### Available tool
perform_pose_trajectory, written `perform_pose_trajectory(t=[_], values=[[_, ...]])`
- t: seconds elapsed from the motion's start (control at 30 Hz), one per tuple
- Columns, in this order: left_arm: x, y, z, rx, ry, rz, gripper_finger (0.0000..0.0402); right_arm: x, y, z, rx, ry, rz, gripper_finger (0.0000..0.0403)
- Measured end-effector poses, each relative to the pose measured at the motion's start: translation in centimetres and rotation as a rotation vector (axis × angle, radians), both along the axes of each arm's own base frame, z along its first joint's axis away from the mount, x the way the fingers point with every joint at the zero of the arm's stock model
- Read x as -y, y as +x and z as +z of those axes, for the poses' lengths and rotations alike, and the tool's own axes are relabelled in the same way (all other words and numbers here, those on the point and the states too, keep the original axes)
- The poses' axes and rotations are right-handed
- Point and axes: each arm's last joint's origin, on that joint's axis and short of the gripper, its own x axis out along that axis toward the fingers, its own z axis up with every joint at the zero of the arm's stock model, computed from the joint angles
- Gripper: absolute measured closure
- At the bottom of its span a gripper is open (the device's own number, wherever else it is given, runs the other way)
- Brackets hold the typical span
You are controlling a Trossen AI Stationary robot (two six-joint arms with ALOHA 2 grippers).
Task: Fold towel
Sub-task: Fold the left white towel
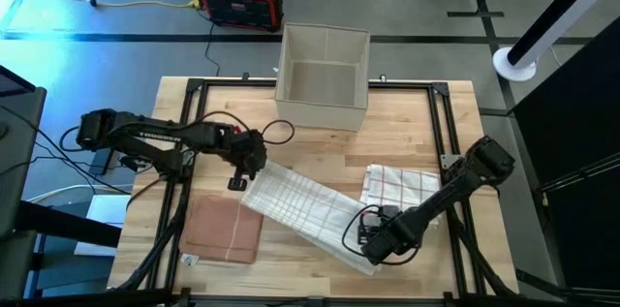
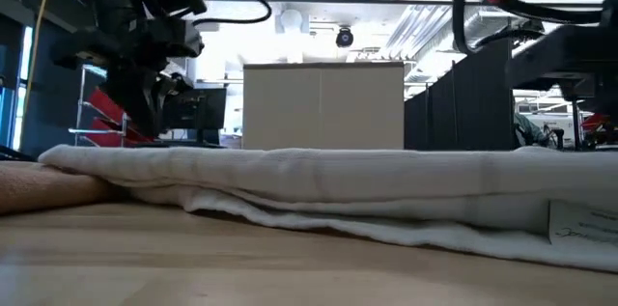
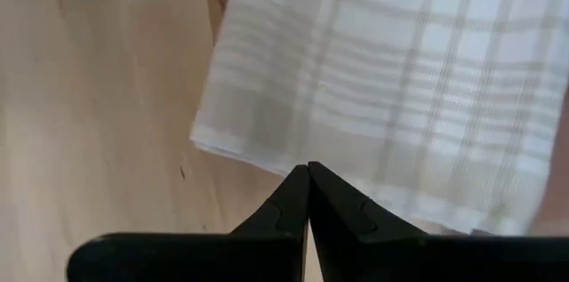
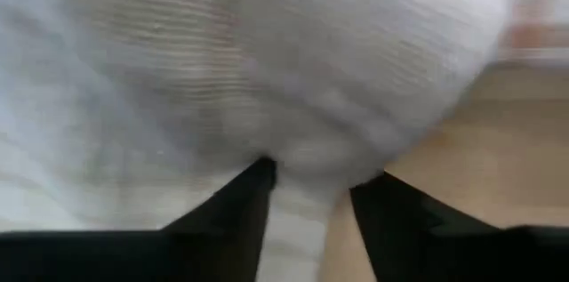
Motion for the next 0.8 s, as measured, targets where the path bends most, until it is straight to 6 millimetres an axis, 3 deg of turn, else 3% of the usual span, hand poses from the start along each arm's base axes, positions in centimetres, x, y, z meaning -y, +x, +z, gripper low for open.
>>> perform_pose_trajectory(t=[0.07,0.13,0.2,0.4,0.53,0.67,0.8], values=[[0.0,-0.3,-0.6,-0.02,-0.002,0.0,0.0401,-0.1,0.1,0.0,0.018,-0.011,0.003,0.0368],[0.1,-0.7,-1.3,-0.035,-0.002,-0.001,0.0401,-0.1,0.3,0.6,0.003,-0.017,0.006,0.0388],[0.1,-1.0,-2.1,-0.035,0.003,0.001,0.0401,-0.3,0.2,1.8,-0.024,-0.021,0.01,0.039],[0.0,-1.8,-5.0,0.016,0.03,0.027,0.0401,-0.9,-0.1,9.1,-0.063,-0.05,0.039,0.039],[0.0,-1.0,-5.4,0.067,0.022,0.07,0.0401,-0.9,0.2,13.4,-0.042,-0.048,0.045,0.0392],[-0.2,0.3,-5.8,0.151,-0.01,0.177,0.0401,-0.1,1.4,15.3,0.063,-0.091,0.021,0.0392],[0.1,1.8,-6.5,0.224,-0.06,0.228,0.0401,1.3,3.4,15.5,0.18,-0.135,0.016,0.0392]])
